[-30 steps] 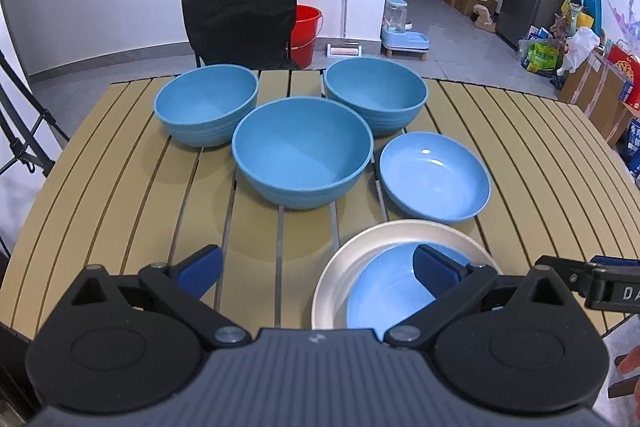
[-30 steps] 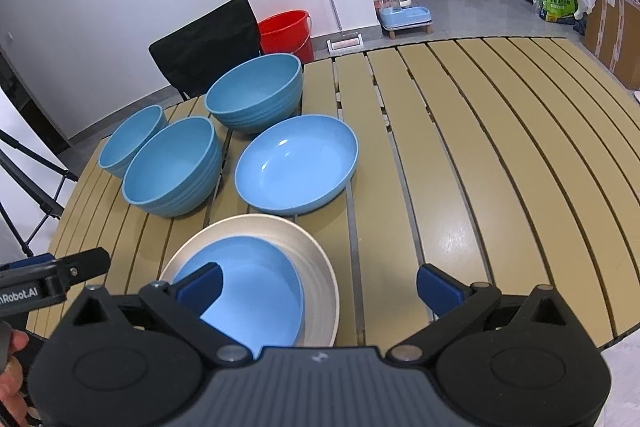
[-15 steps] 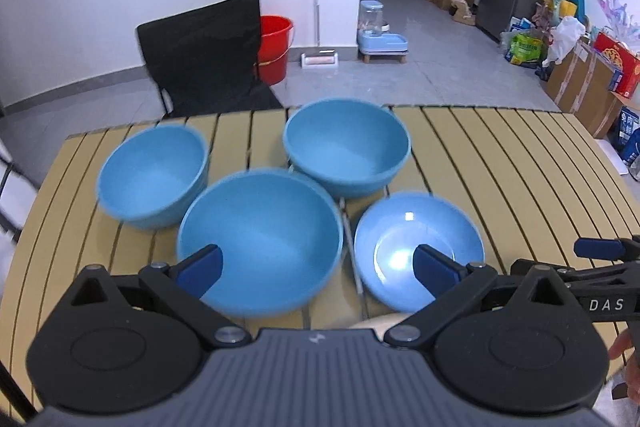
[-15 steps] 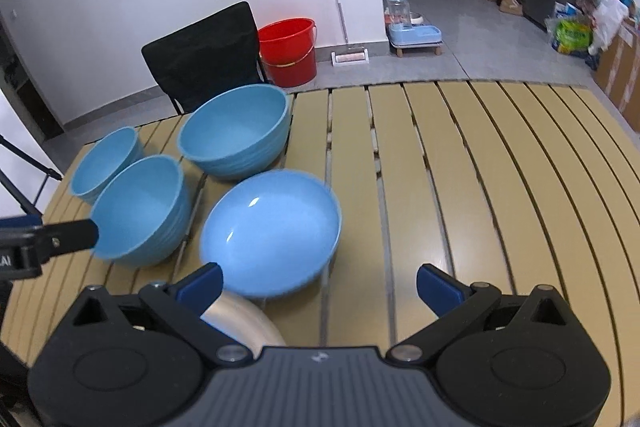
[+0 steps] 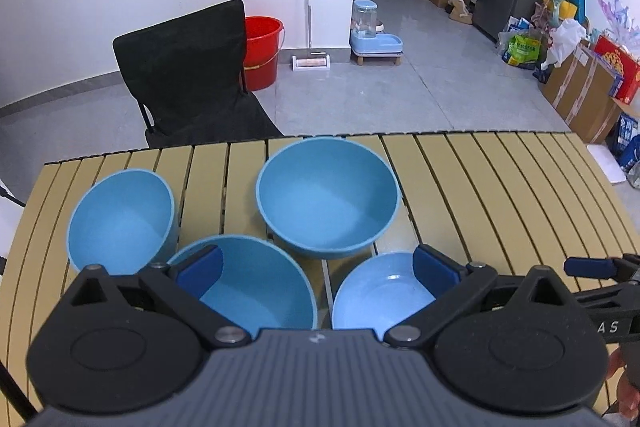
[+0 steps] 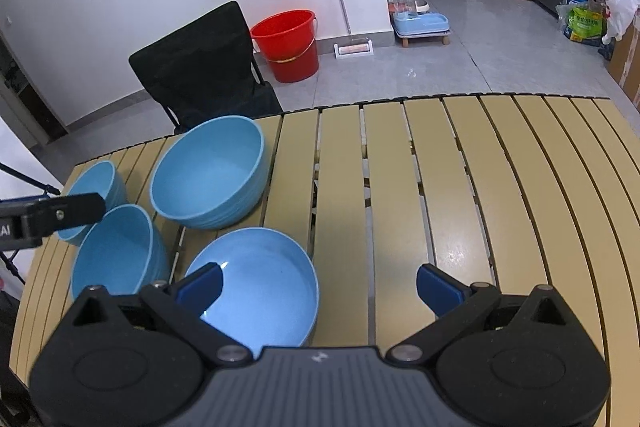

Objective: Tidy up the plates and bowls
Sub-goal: 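Move both grippers to the second light-blue shallow plate beside the bowls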

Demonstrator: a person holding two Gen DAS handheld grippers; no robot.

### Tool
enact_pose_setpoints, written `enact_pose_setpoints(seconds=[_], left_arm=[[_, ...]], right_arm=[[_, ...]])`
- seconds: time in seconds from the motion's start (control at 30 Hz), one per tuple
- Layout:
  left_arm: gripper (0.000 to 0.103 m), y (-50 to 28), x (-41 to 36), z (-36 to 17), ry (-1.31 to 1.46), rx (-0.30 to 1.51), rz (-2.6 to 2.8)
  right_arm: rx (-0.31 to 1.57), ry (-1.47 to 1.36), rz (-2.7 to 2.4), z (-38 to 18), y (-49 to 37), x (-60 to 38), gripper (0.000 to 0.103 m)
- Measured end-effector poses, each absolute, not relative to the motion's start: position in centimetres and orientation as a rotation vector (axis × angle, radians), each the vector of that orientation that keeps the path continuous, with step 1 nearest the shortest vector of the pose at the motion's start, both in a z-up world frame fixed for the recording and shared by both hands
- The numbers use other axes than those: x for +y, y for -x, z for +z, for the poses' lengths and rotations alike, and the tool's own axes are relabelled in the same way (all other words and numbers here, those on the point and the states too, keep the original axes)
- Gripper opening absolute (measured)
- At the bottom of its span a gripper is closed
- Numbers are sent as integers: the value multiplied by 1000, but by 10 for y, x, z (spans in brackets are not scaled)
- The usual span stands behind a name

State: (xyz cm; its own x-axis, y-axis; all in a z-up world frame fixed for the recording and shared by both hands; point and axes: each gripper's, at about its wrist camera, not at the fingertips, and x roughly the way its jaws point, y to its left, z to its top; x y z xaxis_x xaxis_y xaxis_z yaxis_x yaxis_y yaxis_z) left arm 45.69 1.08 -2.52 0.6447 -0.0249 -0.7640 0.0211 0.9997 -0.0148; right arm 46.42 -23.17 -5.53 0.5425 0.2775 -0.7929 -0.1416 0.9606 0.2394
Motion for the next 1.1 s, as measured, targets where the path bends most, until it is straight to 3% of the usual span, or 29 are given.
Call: enact_pose_setpoints(seconds=[0.5, 0.83, 1.1], left_arm=[[101, -415, 3, -30, -25, 829, -23], [79, -402, -13, -19, -21, 843, -24], [50, -424, -33, -29, -41, 912, -26]], right_arm=[[946, -170, 251, -68, -431, -234, 103], [980, -208, 244, -67, -420, -240, 94], [1013, -249, 231, -68, -430, -232, 79]])
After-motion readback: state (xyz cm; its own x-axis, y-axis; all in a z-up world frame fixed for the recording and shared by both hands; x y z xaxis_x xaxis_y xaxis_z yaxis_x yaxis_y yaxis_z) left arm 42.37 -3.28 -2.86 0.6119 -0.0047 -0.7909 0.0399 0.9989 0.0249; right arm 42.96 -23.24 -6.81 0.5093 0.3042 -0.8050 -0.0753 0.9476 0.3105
